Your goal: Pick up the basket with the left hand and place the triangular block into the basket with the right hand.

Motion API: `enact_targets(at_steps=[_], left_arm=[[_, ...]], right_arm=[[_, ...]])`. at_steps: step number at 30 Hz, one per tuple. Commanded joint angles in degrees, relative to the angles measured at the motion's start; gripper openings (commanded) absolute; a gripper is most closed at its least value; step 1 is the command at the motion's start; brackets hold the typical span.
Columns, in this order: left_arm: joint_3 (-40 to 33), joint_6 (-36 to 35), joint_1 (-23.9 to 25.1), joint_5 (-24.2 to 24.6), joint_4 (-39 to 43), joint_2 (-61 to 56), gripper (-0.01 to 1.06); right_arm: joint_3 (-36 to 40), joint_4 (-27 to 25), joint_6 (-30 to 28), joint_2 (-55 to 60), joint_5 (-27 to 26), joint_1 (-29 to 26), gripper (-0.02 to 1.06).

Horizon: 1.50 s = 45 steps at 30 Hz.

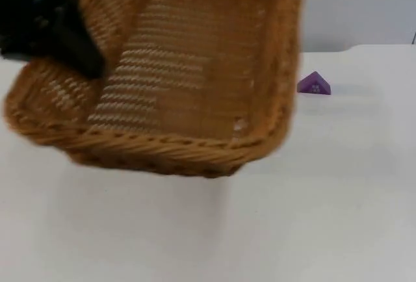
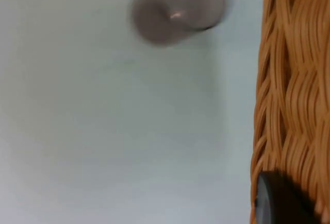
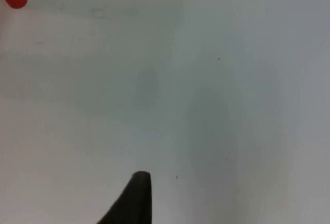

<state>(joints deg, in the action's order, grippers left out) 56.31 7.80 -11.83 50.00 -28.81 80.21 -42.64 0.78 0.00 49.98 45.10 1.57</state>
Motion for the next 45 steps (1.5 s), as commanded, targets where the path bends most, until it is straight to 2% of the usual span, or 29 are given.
enact_targets(at_steps=[1,5,9,24,28,32,33,34,37,38,40,42,45], left_arm=[[-3.54,2.98,3.72,0.49,-3.57,-1.59,0.0],[-11.12,10.19,10.83,0.46,-8.84,-1.92,0.0],[-12.57,13.96,13.81,0.61,-10.51,-1.92,0.0],[-12.57,13.75,14.12,0.61,-9.52,-1.92,0.0],[-12.57,12.76,14.12,0.61,-9.88,-1.92,0.0],[-12.57,12.65,14.12,0.61,-9.88,-1.92,0.0],[-12.57,12.65,14.12,0.61,-9.88,-1.92,0.0],[-12.57,12.67,14.12,0.61,-9.99,-1.92,0.0],[-12.57,12.67,14.12,0.61,-9.99,-1.92,0.0],[-12.57,12.67,14.12,0.61,-9.99,-1.92,0.0],[-12.57,12.67,14.12,0.61,-9.99,-1.92,0.0],[-12.57,12.67,14.12,0.61,-9.99,-1.92,0.0],[-12.57,12.05,14.12,0.61,-9.99,-1.92,0.0]], right_arm=[[-0.41,-1.13,-0.94,-0.04,-0.68,-0.38,1.05],[-0.41,-1.13,-0.94,-0.04,-0.94,-0.38,1.05],[-0.41,-1.13,-0.94,-0.04,-0.94,-0.38,1.05],[-2.04,-1.13,-2.54,2.85,-4.61,-0.38,1.05],[-8.88,-1.13,-2.8,10.68,-2.64,-0.38,1.05],[-18.47,-1.55,-9.97,21.77,-0.79,-0.17,1.02],[-18.47,-1.55,-9.97,21.77,-0.79,-0.17,1.02],[-20.92,-1.83,-12.33,24.83,-0.14,-0.17,1.01],[-28.21,-6.15,-19.46,33.98,3.06,-0.17,1.01],[-28.21,-6.15,-19.46,33.98,3.06,-0.17,1.01],[-33.23,-10.3,-22.98,40.39,4.72,-0.17,1.01],[-38.35,-11.33,-26.14,47.23,5.82,0.43,1.01],[-42.03,-11.46,-28.12,52.21,6.48,1.34,1.01]])
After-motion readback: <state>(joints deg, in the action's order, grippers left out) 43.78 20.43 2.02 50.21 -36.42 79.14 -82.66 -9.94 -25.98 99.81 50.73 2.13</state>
